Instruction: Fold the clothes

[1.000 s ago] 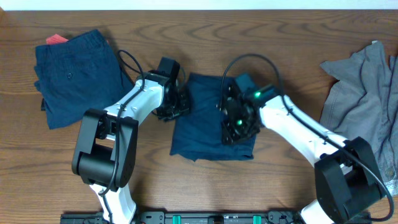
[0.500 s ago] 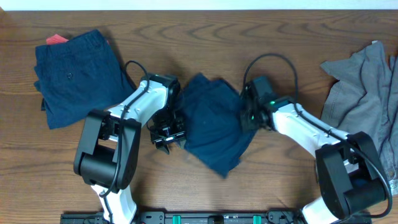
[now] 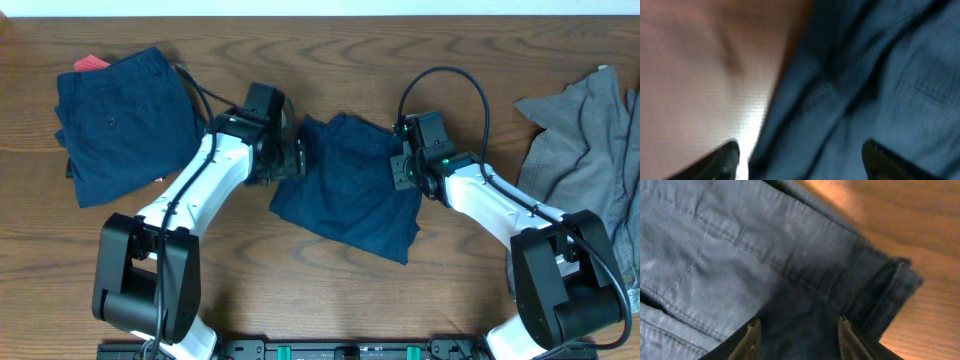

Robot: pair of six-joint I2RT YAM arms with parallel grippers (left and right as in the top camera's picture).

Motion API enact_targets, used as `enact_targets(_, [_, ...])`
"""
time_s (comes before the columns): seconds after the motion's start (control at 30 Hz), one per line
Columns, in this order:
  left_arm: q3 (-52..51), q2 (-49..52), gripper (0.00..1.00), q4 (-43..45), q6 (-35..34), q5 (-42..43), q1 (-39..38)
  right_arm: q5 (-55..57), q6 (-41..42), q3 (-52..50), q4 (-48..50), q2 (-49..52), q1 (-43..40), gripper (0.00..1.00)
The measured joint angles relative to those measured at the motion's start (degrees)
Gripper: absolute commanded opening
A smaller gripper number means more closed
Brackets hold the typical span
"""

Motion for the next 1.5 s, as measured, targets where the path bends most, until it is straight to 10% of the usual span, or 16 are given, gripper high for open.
enact_targets(0.47, [0.15, 10.99, 0.84, 10.73, 4.79, 13.27, 1.44, -1.09, 0.28, 0.02, -2.38, -1.99, 0.15, 0.57])
enact_targets(0.77, [0.39, 13.49, 0.06, 9.92, 6.29, 21.51, -2.01, -1.09, 0.28, 0.02, -2.97, -2.03, 0.15, 0.56])
enact_targets(1.13, [0.37, 9.62, 0.06, 7.89, 7.80, 20.46, 0.20, 0.68, 0.28, 0.02, -6.99, -9.53, -0.28, 0.56])
enact_targets(1.5, [7.78, -10.60, 0.06, 8.44, 10.88, -1.92, 22.38, 2.99, 0.31, 0.04, -12.17, -26.88, -5.09, 0.57])
